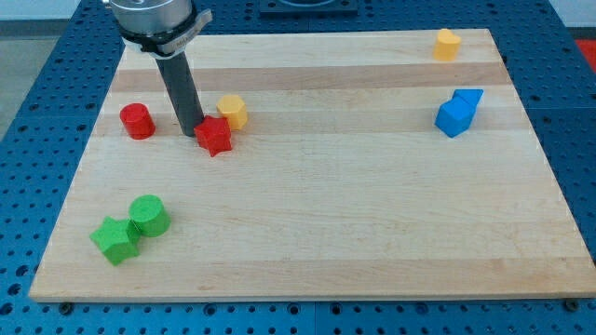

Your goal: Move the yellow hexagon to yellow heart

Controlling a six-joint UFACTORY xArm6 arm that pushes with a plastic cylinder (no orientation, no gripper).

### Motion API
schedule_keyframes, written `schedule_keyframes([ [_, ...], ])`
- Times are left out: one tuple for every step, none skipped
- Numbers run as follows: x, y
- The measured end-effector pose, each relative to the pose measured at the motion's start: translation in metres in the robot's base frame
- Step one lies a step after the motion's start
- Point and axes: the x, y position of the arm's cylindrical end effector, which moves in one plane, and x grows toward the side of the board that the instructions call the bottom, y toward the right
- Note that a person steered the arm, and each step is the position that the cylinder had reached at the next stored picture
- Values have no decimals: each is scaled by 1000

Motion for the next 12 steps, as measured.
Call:
schedule_keyframes([
  [-3,0],
  [-12,4],
  [-23,23],
  [-34,54],
  [-44,94],
  [-42,125],
  [-37,155],
  [-28,179],
  [-25,196],
  [-26,212],
  [-33,222],
  [-49,222],
])
